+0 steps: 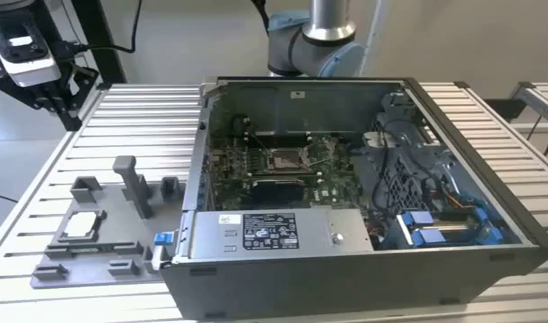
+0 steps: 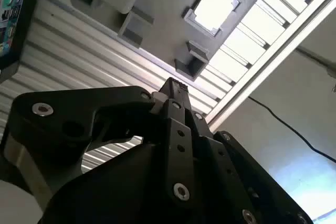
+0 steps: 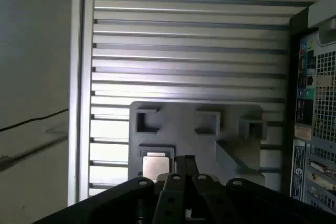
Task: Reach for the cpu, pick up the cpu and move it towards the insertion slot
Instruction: 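Reach for the cpu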
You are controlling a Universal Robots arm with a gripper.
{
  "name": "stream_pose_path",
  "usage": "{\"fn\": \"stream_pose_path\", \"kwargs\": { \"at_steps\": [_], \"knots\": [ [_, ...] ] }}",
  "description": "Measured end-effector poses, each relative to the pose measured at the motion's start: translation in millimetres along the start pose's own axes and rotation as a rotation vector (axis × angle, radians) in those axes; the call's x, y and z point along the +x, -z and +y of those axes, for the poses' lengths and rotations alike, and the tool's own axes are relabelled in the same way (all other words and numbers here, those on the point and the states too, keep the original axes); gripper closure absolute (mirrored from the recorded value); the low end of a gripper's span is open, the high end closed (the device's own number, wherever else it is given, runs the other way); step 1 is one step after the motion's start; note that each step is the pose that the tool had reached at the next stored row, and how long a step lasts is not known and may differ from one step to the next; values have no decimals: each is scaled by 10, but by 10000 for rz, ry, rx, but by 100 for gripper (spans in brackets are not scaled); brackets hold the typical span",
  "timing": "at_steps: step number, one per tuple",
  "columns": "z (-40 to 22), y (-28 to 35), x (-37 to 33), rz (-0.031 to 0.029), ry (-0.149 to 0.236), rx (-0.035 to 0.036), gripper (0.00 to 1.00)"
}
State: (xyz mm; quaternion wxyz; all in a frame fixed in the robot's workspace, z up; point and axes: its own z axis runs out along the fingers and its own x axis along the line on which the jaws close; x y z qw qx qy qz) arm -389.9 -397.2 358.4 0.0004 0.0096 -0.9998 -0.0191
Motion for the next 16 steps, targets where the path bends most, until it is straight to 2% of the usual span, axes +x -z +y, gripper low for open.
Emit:
{"fn": "stream_pose_path", "kwargs": {
  "at_steps": [13,16],
  "knots": [
    [0,0,1,1,1,0,100],
    [-4,-3,53,-6,0,-3,100]
  ]
}}
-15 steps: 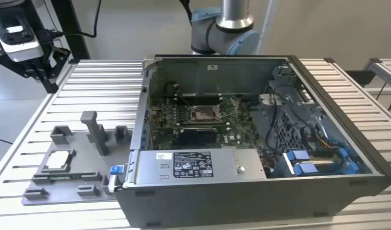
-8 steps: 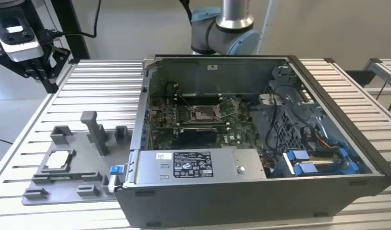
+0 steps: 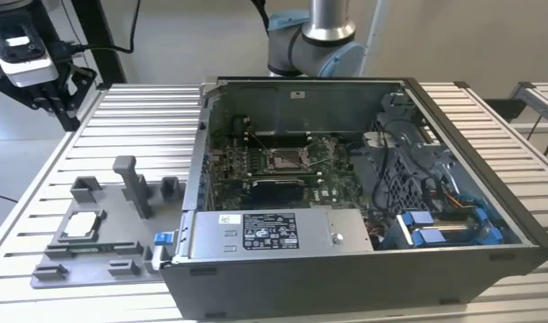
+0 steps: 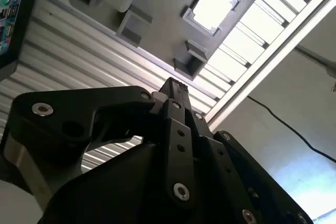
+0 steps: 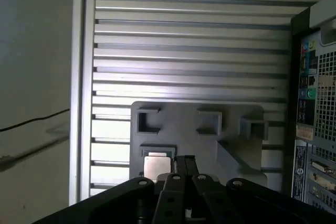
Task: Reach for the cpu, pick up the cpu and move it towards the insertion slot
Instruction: 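Reach for the cpu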
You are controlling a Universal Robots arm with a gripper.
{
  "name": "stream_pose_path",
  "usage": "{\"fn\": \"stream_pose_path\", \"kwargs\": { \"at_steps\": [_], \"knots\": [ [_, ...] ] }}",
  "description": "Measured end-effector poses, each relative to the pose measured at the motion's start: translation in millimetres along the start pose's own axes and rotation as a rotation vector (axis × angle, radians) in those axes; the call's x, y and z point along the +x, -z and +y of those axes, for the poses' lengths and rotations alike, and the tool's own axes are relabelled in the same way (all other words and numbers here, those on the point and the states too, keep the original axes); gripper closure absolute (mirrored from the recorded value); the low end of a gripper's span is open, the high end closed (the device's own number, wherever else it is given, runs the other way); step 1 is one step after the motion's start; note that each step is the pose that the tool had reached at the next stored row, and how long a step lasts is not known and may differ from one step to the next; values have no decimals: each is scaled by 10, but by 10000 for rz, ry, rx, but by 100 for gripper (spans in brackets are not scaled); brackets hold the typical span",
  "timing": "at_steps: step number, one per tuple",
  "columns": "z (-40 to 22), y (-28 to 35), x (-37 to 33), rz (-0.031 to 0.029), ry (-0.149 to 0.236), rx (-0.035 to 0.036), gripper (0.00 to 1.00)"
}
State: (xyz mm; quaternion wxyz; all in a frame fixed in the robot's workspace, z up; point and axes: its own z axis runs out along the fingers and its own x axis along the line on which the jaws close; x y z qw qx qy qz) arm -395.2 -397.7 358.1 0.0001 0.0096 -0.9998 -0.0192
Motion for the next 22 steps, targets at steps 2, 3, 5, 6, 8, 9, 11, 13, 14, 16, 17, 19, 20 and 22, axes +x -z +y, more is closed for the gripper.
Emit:
{"fn": "stream_pose_path", "kwargs": {
  "at_steps": [2,3,5,6,8,9,11,13,14,16,17,19,20,22],
  "knots": [
    [-12,0,54,-10,0,-4,100],
    [-24,0,75,-11,1,-4,100],
    [-53,-2,113,-12,2,-4,100],
    [-67,-3,131,-11,1,-4,100],
    [-106,-6,162,-10,0,-4,100],
    [-127,-8,174,-11,0,-5,100],
    [-176,-13,196,-12,1,-7,100],
    [-218,-20,210,-11,0,-6,100],
    [-232,-25,213,-10,0,-6,100],
    [-253,-39,219,-11,1,-6,100],
    [-264,-44,222,-12,1,-7,100],
    [-282,-48,237,-12,1,-10,100],
    [-285,-49,250,-12,-2,-10,100],
    [-287,-51,274,-11,1,-10,100]
  ]
}}
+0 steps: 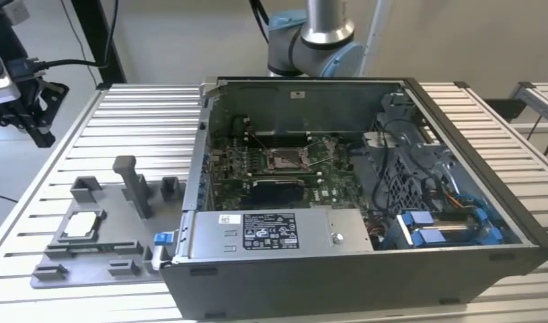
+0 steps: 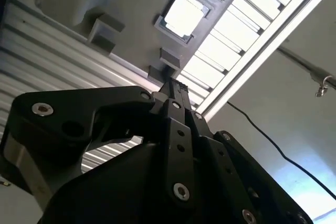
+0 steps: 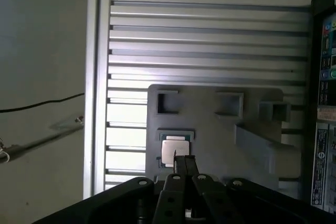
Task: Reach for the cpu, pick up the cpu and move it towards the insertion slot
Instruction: 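Reach for the cpu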
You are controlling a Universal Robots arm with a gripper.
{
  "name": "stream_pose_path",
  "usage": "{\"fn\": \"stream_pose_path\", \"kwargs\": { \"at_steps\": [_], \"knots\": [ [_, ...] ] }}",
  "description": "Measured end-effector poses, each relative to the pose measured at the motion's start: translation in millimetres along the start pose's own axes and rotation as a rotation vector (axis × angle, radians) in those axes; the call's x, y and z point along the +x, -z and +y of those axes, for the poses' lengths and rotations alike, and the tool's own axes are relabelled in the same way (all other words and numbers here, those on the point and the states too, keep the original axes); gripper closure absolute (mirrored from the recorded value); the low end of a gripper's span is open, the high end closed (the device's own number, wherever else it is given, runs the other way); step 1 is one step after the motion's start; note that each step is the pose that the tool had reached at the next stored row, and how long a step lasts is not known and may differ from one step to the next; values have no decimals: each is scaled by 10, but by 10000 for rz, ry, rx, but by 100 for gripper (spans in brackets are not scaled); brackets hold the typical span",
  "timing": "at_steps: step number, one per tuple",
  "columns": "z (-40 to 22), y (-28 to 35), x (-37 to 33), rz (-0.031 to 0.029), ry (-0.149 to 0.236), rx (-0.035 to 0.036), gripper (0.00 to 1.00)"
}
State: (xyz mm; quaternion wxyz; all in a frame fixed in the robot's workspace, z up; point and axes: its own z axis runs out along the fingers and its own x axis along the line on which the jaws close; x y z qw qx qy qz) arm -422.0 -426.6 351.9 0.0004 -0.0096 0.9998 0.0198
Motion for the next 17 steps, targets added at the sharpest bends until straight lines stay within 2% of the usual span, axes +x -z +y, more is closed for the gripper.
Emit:
{"fn": "stream_pose_path", "kwargs": {
  "at_steps": [8,9,17],
  "knots": [
    [0,-1,6,-1,0,0,100],
    [1,-1,6,-1,0,0,0],
    [1,-1,11,-1,-1,0,0]
  ]
}}
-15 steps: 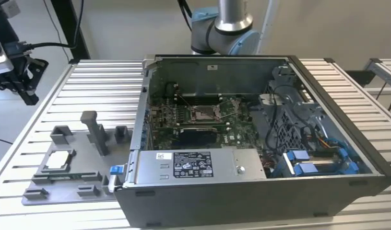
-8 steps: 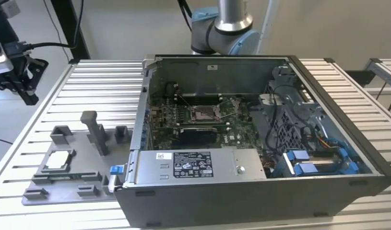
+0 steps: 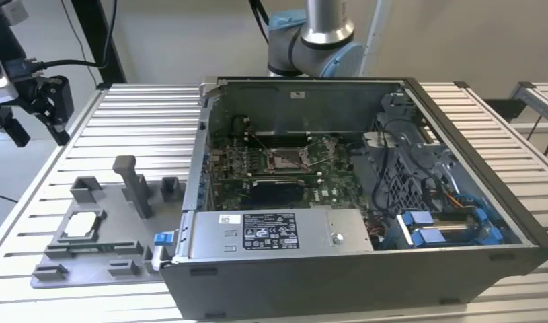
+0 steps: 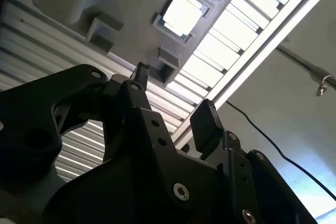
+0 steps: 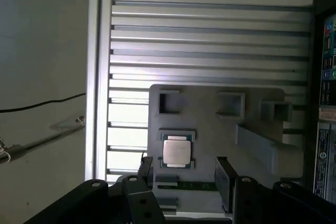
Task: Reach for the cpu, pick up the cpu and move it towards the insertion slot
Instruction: 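Reach for the cpu, then pick up the cpu and move it towards the insertion slot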
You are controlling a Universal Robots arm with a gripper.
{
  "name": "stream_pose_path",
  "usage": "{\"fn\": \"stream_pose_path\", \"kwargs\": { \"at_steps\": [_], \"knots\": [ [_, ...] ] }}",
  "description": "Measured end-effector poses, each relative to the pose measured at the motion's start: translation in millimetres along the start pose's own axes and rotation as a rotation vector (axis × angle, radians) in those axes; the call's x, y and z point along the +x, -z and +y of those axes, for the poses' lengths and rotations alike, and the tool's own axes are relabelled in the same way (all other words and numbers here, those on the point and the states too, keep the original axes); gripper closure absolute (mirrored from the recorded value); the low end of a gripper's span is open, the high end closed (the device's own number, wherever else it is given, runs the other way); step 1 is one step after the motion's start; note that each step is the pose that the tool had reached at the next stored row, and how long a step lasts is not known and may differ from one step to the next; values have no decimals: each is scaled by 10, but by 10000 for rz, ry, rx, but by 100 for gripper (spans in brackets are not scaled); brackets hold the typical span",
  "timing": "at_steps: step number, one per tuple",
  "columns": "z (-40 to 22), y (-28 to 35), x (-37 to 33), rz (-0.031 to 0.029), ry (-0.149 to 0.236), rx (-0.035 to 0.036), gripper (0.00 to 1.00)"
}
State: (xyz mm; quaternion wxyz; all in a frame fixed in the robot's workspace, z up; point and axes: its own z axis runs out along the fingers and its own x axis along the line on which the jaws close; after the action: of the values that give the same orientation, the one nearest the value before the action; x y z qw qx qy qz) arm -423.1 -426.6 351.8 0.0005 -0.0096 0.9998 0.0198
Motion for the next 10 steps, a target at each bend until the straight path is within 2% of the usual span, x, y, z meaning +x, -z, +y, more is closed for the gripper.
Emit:
{"fn": "stream_pose_path", "kwargs": {
  "at_steps": [10],
  "knots": [
    [-1,-19,1,-14,1,1,0]
  ]
}}
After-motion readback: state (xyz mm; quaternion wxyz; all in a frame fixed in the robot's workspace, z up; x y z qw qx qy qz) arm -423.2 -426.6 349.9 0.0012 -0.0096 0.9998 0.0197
